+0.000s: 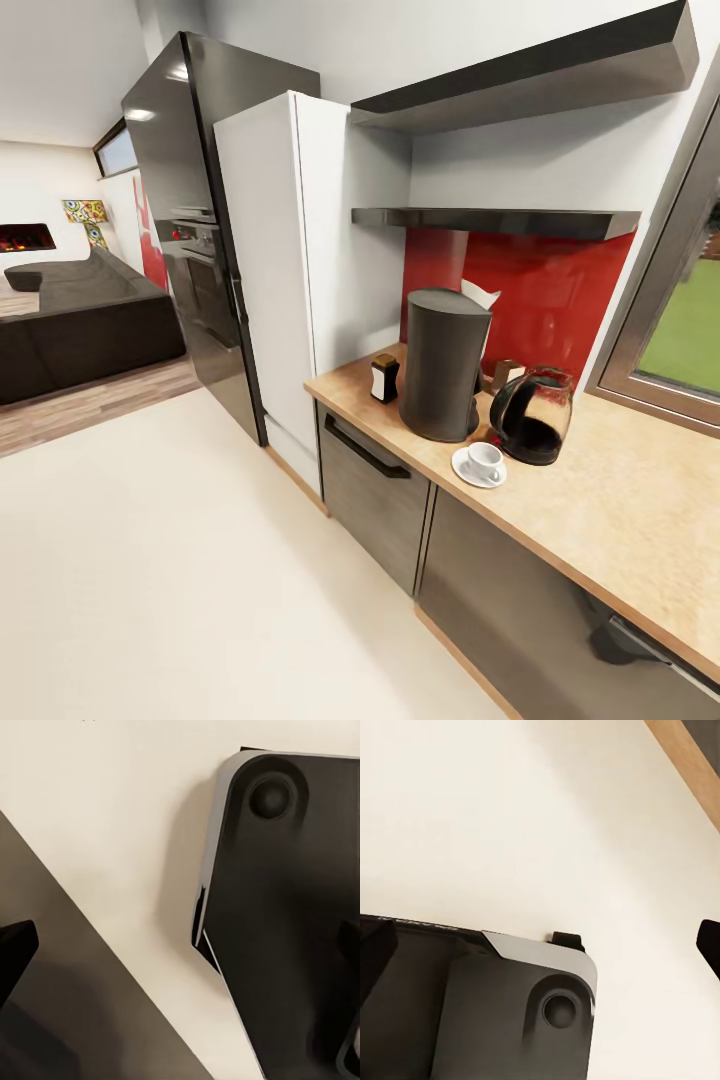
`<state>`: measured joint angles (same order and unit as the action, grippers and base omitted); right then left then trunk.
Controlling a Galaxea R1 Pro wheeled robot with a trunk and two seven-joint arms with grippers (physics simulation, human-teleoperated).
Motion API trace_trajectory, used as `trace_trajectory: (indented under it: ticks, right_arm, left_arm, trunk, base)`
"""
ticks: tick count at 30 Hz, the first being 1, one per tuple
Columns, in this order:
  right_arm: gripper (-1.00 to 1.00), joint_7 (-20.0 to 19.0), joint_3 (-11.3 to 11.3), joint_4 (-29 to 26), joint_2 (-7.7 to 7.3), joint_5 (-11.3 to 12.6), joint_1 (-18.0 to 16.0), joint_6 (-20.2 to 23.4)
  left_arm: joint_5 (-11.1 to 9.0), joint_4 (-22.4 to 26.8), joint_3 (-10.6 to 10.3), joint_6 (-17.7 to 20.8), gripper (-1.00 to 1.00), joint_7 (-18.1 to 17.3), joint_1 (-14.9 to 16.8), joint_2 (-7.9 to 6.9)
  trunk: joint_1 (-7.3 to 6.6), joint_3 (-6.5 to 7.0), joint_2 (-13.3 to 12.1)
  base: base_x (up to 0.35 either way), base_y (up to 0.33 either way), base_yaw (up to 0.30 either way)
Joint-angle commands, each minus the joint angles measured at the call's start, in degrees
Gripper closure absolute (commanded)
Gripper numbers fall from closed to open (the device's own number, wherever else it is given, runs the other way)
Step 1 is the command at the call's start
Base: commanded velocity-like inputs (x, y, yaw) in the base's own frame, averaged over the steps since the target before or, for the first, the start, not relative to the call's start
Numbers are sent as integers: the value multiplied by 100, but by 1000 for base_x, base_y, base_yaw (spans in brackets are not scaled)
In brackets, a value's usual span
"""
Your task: Set up a coffee station on the kitchen countertop: keep the coffee maker on the countertop, move the bottle of coffee from the kitchen shelf to the counter next to the coffee maker, place a paper coffee filter on top of the coffee maker, put the saucer next to the coffee maker with the coffee cup on the saucer, and place the electric kettle next to the coffee maker.
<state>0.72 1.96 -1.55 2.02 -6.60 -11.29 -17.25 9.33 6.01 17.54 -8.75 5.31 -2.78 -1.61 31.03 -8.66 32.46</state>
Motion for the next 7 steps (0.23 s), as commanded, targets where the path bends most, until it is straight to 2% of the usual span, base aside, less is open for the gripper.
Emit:
trace_trajectory:
  ticks: [1, 7]
  right_arm:
    - [-100, 8, 15, 6, 0, -26, -4, -16]
    - [-100, 8, 15, 6, 0, -26, -4, -16]
  left_arm:
    - [60, 6, 39, -12, -100, 13, 0, 2]
    - [60, 6, 39, -12, -100, 14, 1, -5]
  trunk:
    - [2, -8, 8]
    - [2, -8, 8]
  base:
    - [0, 0, 0]
    - [0, 0, 0]
